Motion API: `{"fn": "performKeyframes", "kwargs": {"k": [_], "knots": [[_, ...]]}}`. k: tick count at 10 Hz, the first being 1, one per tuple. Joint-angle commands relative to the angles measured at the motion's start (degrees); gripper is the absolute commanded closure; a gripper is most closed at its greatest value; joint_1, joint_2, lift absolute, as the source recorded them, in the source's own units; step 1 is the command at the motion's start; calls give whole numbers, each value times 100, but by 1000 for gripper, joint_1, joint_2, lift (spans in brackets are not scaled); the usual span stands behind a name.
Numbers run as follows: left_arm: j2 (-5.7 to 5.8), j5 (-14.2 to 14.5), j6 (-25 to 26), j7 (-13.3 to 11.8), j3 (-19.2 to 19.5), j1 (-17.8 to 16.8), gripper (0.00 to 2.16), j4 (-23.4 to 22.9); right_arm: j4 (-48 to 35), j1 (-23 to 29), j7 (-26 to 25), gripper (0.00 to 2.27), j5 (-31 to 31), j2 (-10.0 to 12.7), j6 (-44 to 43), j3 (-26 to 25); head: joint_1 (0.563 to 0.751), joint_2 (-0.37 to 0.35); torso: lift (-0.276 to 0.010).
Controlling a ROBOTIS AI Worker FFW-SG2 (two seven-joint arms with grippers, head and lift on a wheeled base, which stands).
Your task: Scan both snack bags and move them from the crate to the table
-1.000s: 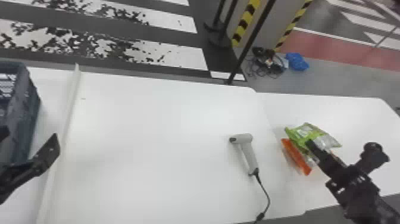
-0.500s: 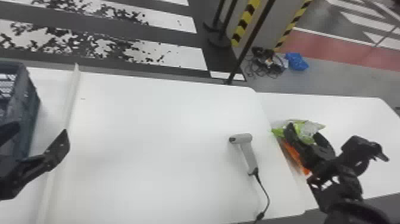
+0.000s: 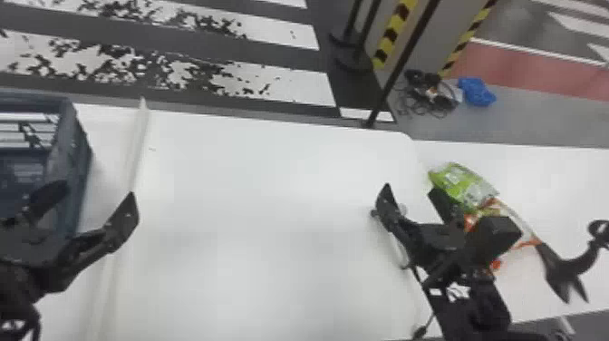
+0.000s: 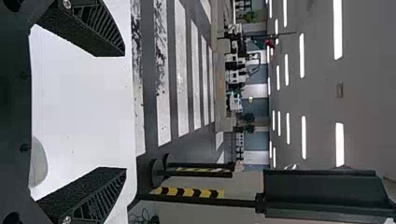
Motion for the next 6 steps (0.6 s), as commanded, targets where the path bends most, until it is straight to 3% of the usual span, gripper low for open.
{"fn": "performKeyframes", "kwargs": {"k": [1, 3, 6], "knots": [[-83, -72, -248, 23, 3, 55, 87, 55, 49, 148, 1, 53, 100, 86, -615, 393, 695, -228, -88], [-171, -169, -494, 58, -6, 222, 87, 37, 67, 306, 1, 53, 118, 367, -1248, 648, 695, -163, -88], [-171, -160, -565, 58, 29, 309, 87, 11, 225, 473, 1, 56, 206, 464, -1828, 824, 695, -127, -88]]}}
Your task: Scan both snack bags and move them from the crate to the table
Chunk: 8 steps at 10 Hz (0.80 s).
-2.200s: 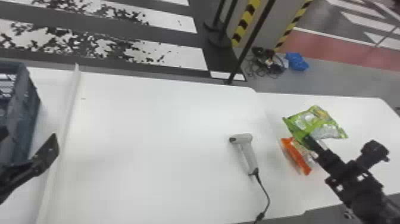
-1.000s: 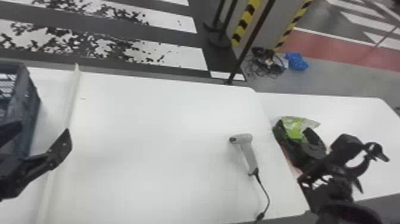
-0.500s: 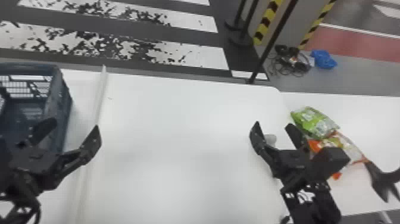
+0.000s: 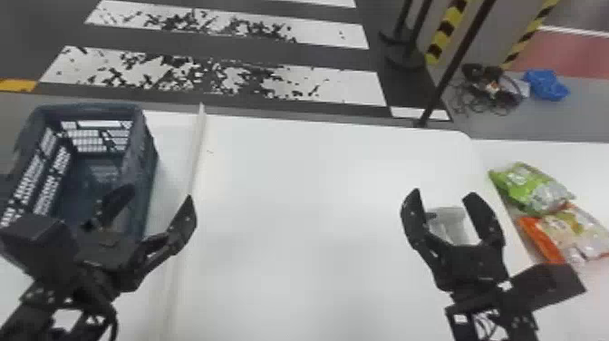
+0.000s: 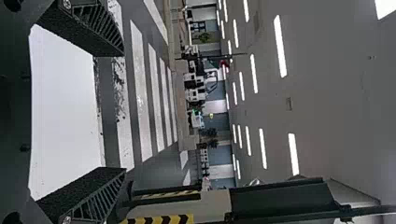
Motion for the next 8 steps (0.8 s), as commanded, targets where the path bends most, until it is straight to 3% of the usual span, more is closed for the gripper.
{"fn": "performKeyframes", "kwargs": {"k": [1, 8], "knots": [[9, 7, -20, 6, 11, 7, 87, -13, 76, 35, 0, 56, 51, 34, -74, 38, 695, -121, -88], [9, 59, -20, 41, 11, -55, 87, 49, 182, -8, 0, 60, 139, 43, -74, 117, 695, -100, -88]]}}
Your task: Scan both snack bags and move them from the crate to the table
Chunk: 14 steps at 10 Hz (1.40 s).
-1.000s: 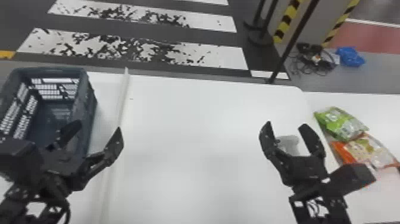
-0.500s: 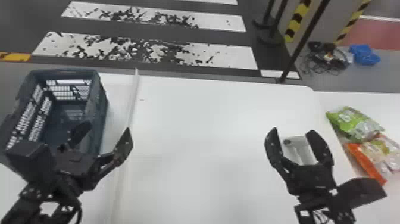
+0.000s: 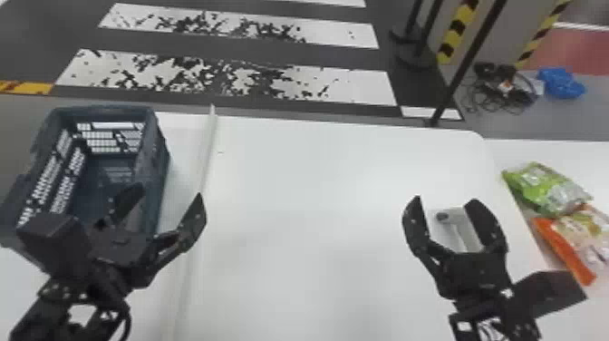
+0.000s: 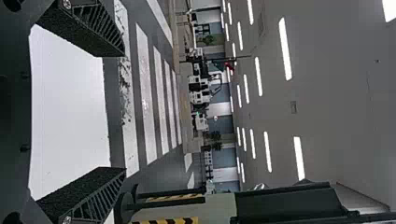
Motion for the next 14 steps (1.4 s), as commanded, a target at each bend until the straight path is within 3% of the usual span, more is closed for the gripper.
{"fn": "performKeyframes", "kwargs": {"k": [1, 14], "knots": [[3, 22, 0, 0, 8, -28, 87, 39, 18, -21, 0, 60, 20, 10, 0, 0, 695, -99, -88], [20, 22, 88, 0, -18, -72, 87, 21, 18, -74, 0, 66, 116, 10, 70, 79, 695, -90, -88]]}}
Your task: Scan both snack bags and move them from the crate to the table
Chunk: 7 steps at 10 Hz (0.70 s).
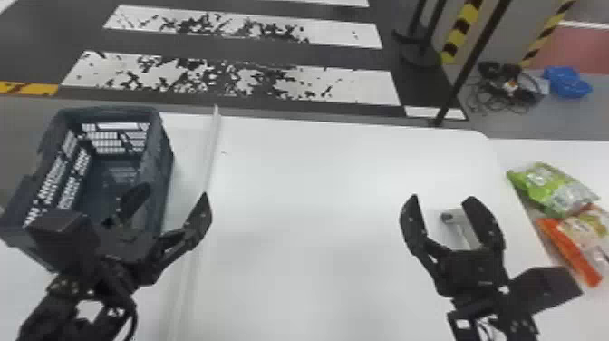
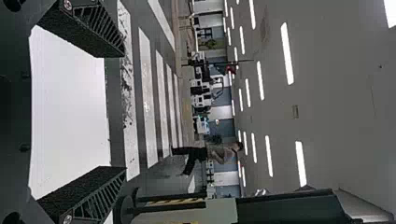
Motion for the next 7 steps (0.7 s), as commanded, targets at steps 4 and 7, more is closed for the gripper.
{"fn": "performKeyframes", "kwargs": {"k": [4, 7], "knots": [[-9, 0, 0, 1, 5, -31, 83, 66, 9, -52, 0, 66, 46, -8, 70, 12, 695, -85, -88], [-9, 18, 0, 1, 14, -66, 83, 101, 26, -79, 0, 66, 73, 1, 70, 29, 695, -81, -88]]}}
